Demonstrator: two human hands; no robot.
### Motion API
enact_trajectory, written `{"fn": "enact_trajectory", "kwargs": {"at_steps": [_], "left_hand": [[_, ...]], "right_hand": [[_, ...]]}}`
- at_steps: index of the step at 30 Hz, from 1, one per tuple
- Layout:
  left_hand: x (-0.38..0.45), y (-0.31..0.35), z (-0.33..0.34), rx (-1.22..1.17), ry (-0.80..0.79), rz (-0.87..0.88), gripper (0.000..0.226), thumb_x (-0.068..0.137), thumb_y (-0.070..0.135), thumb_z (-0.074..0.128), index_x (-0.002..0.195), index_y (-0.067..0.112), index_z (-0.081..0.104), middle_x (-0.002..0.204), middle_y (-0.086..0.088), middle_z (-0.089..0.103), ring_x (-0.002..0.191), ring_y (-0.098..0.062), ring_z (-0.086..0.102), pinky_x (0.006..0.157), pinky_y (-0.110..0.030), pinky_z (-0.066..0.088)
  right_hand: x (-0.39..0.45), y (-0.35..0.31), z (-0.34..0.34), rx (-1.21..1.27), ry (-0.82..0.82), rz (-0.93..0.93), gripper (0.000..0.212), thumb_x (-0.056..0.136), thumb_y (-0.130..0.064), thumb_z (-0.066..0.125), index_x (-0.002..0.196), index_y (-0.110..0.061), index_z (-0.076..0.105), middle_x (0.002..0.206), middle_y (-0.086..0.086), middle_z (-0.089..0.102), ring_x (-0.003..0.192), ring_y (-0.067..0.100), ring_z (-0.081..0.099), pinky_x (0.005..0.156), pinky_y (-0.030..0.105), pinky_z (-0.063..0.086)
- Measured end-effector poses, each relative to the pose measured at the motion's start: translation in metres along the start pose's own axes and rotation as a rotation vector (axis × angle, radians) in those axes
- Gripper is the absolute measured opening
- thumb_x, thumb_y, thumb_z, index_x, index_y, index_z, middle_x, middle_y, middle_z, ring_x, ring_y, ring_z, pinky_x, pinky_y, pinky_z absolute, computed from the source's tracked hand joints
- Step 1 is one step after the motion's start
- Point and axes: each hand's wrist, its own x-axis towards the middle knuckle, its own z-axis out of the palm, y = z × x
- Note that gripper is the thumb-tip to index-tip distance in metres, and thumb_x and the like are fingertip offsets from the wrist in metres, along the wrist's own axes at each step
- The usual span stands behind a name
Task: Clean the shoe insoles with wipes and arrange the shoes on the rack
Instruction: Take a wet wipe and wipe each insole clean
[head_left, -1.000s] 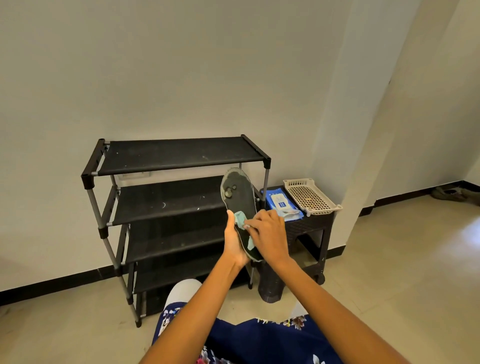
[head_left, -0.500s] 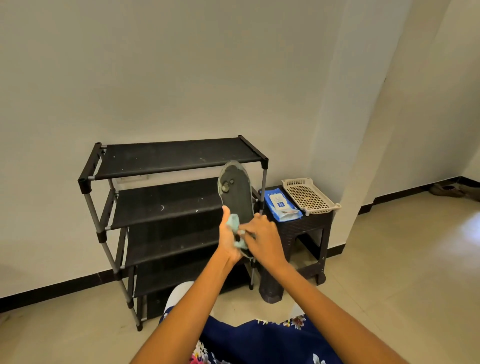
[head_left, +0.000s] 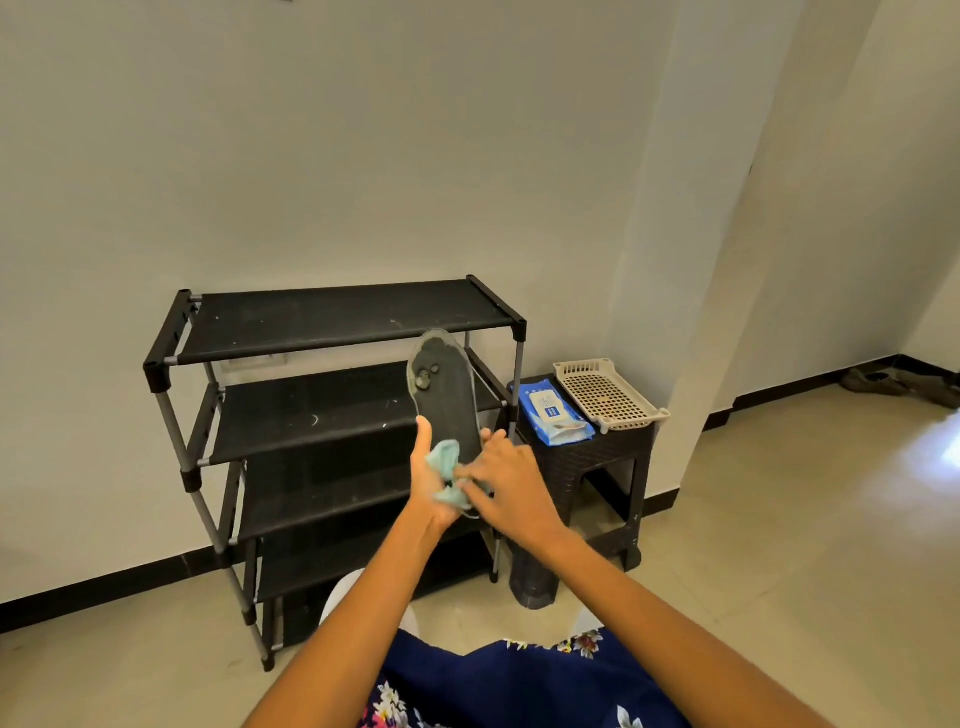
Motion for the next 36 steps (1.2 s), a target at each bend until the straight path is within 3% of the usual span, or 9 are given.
{"fn": "enact_trajectory", "kwargs": {"at_steps": [2, 4, 7, 13, 18, 23, 30, 33, 36], "left_hand": [[-0.001, 0.002, -0.005, -0.009, 0.019, -0.035, 0.083, 0.075, 0.077, 0.041, 0.087, 0.0, 0.071, 0.093, -0.016, 0.069, 0.083, -0.028, 0.069, 0.081, -0.041, 0.055], [-0.002, -0.004, -0.003, 0.011, 0.039, 0.016, 0.082, 0.082, 0.074, 0.035, 0.081, 0.002, 0.073, 0.087, -0.016, 0.069, 0.077, -0.028, 0.069, 0.079, -0.041, 0.053], [-0.002, -0.014, 0.011, 0.04, 0.016, 0.028, 0.079, 0.087, 0.069, 0.031, 0.082, 0.004, 0.075, 0.085, -0.017, 0.07, 0.074, -0.027, 0.07, 0.071, -0.038, 0.057], [-0.002, 0.002, 0.002, -0.039, -0.003, -0.029, 0.083, 0.077, 0.077, 0.04, 0.091, 0.0, 0.068, 0.095, -0.017, 0.067, 0.083, -0.03, 0.069, 0.072, -0.044, 0.058], [-0.004, -0.009, 0.01, 0.014, 0.038, 0.014, 0.079, 0.083, 0.074, 0.033, 0.101, 0.003, 0.063, 0.094, -0.015, 0.066, 0.082, -0.027, 0.067, 0.074, -0.038, 0.057], [-0.001, 0.006, 0.001, 0.028, 0.032, -0.037, 0.084, 0.071, 0.079, 0.043, 0.104, 0.004, 0.06, 0.105, -0.016, 0.066, 0.089, -0.027, 0.068, 0.091, -0.042, 0.05], [-0.01, -0.007, 0.01, 0.105, 0.007, 0.101, 0.074, 0.091, 0.066, 0.025, 0.114, 0.009, 0.066, 0.112, -0.017, 0.068, 0.098, -0.027, 0.067, 0.088, -0.04, 0.052], [-0.006, -0.007, 0.012, 0.136, -0.013, 0.085, 0.075, 0.09, 0.066, 0.025, 0.111, 0.008, 0.067, 0.101, -0.017, 0.071, 0.089, -0.027, 0.07, 0.074, -0.037, 0.057], [-0.004, -0.003, 0.012, 0.141, -0.008, 0.048, 0.078, 0.087, 0.07, 0.027, 0.106, 0.004, 0.063, 0.091, -0.017, 0.071, 0.082, -0.026, 0.071, 0.079, -0.04, 0.053]], "right_hand": [[-0.011, 0.008, 0.001, -0.12, -0.025, -0.17, 0.01, 0.082, -0.032, 0.061, 0.087, -0.03, 0.07, 0.077, -0.011, 0.062, 0.082, 0.011, 0.048, 0.072, 0.027, 0.03], [-0.002, 0.021, -0.002, -0.229, 0.014, -0.1, 0.003, 0.077, -0.028, 0.07, 0.079, -0.029, 0.069, 0.071, -0.009, 0.061, 0.074, 0.014, 0.048, 0.067, 0.028, 0.037], [0.019, 0.018, -0.007, -0.135, 0.107, 0.189, 0.008, 0.083, -0.022, 0.065, 0.089, -0.024, 0.071, 0.077, -0.004, 0.065, 0.077, 0.018, 0.052, 0.069, 0.027, 0.031], [-0.005, -0.001, 0.003, -0.001, 0.006, -0.064, 0.016, 0.084, -0.028, 0.056, 0.087, -0.025, 0.071, 0.08, -0.007, 0.063, 0.083, 0.009, 0.049, 0.07, 0.023, 0.03], [0.012, 0.01, 0.0, -0.062, 0.116, 0.181, 0.012, 0.084, -0.018, 0.063, 0.091, -0.021, 0.072, 0.085, -0.001, 0.067, 0.083, 0.017, 0.054, 0.068, 0.03, 0.04], [-0.011, -0.003, 0.0, 0.147, -0.011, -0.005, 0.01, 0.084, -0.018, 0.061, 0.089, -0.017, 0.07, 0.084, -0.002, 0.063, 0.086, 0.005, 0.05, 0.074, 0.017, 0.037], [0.028, 0.01, -0.016, 0.562, 0.303, 0.528, 0.009, 0.086, -0.003, 0.058, 0.092, -0.01, 0.054, 0.09, 0.002, 0.057, 0.08, 0.009, 0.054, 0.067, 0.016, 0.042], [0.028, 0.002, -0.003, 0.452, 0.142, 0.433, 0.025, 0.09, -0.003, 0.053, 0.113, -0.012, 0.058, 0.105, -0.001, 0.059, 0.095, 0.008, 0.055, 0.082, 0.02, 0.045], [0.017, -0.001, 0.009, 0.152, 0.078, 0.267, 0.031, 0.091, -0.009, 0.05, 0.119, -0.012, 0.061, 0.115, 0.005, 0.062, 0.107, 0.017, 0.051, 0.091, 0.032, 0.044]]}}
